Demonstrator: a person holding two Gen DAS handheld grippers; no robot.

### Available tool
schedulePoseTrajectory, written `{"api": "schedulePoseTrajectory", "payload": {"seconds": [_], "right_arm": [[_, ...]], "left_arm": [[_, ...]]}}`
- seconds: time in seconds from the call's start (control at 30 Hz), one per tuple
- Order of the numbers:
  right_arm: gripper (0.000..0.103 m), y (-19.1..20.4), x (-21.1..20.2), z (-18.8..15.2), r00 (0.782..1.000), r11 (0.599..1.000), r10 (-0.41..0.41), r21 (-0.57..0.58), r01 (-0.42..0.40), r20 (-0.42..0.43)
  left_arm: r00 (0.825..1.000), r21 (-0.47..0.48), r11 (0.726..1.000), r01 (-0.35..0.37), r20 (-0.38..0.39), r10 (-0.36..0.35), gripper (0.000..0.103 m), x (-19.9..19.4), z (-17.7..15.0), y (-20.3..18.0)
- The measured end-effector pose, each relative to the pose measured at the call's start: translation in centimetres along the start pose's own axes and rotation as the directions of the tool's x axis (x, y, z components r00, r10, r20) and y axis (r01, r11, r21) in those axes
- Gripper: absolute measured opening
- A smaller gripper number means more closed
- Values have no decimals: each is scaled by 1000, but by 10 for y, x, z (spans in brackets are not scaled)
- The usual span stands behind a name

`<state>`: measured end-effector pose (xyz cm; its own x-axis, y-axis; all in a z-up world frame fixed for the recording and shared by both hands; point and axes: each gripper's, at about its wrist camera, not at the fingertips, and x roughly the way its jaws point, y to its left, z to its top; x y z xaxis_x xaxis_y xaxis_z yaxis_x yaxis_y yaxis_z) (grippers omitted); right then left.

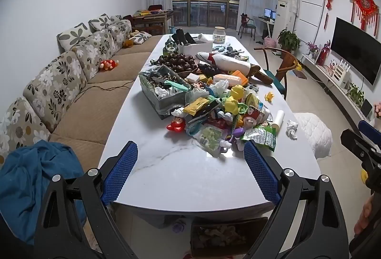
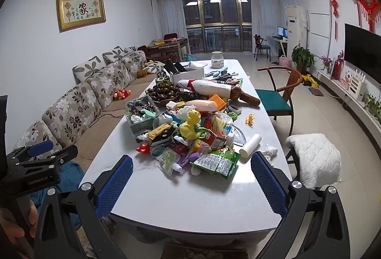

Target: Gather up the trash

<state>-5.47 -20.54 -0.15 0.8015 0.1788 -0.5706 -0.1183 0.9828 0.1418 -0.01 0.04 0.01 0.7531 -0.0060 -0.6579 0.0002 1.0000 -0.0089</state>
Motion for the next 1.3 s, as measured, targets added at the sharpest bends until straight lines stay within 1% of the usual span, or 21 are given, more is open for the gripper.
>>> {"api": "schedulePoseTrajectory", "payload": {"seconds": [1.27,1.3], "right_arm": [[98,7,-3,-1,1000,1000,2,-6,-2,-2],[98,7,-3,0,1000,1000,2,-6,-2,-2]], "left_arm": [[1000,3,1000,-8,-9,8,88,0,0,2],[1000,3,1000,-9,-9,9,88,3,-6,2]]}}
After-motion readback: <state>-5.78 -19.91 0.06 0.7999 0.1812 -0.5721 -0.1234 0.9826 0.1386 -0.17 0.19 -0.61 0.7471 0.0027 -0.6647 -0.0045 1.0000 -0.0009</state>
